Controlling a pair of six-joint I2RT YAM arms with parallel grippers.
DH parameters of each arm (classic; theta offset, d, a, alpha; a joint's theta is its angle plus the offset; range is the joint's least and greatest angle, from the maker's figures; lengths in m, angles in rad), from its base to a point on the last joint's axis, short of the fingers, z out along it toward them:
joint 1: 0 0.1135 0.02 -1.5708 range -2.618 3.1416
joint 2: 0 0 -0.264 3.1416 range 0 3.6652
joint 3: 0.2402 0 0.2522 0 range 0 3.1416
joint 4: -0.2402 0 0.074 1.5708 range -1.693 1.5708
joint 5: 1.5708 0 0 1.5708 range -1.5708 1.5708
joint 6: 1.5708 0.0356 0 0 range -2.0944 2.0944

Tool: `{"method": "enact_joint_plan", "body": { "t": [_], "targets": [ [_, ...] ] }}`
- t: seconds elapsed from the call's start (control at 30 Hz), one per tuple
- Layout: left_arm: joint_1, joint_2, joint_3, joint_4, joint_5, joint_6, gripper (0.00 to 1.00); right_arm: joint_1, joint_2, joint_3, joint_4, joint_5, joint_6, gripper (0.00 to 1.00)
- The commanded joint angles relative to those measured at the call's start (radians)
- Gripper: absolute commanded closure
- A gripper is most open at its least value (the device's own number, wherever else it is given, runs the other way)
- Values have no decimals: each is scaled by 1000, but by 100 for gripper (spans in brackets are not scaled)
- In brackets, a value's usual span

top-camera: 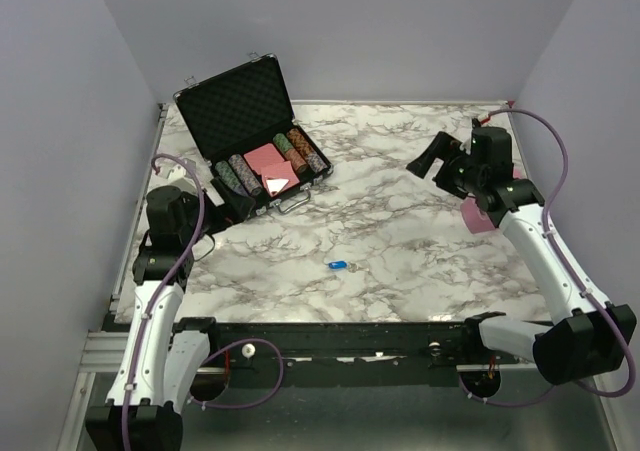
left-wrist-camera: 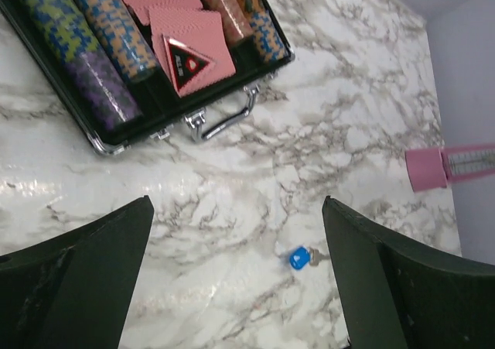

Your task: Remove the keys from the keyring

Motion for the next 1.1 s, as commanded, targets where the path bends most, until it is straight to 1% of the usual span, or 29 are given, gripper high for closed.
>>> {"method": "enact_joint_plan", "body": {
  "t": [0.0, 0.07, 0.17, 0.27, 0.37, 0.57, 0.77, 0.9, 1.07],
  "targets": [
    [-69, -39, 14, -201, 72, 23, 1, 4, -33, 17, -128, -114, 44, 0],
    [-123, -46, -6, -213, 66, 11, 1, 4, -36, 5, -123, -173, 60, 0],
    [-213, -57, -26, -216, 31, -46, 2, 2, -26, -6, -134, -226, 77, 0],
    [-310, -50, -43, -210, -20, -112, 5, 4, -37, -21, -137, -245, 74, 0],
    [-398, -39, -73, -169, -64, -176, 6, 4, -49, -30, -140, -256, 77, 0],
    [-562, 15, -148, -25, -132, -291, 9, 4, -52, -18, -166, -283, 64, 0],
    [-654, 98, -176, 72, -192, -359, 12, 4, -71, 0, -203, -291, 64, 0],
    [-688, 161, -205, 143, -204, -397, 14, 2, -95, -10, -222, -280, 72, 0],
    [-714, 227, -276, 319, -198, -463, 18, 4, -115, -63, -214, -296, 87, 0]
  ]
}}
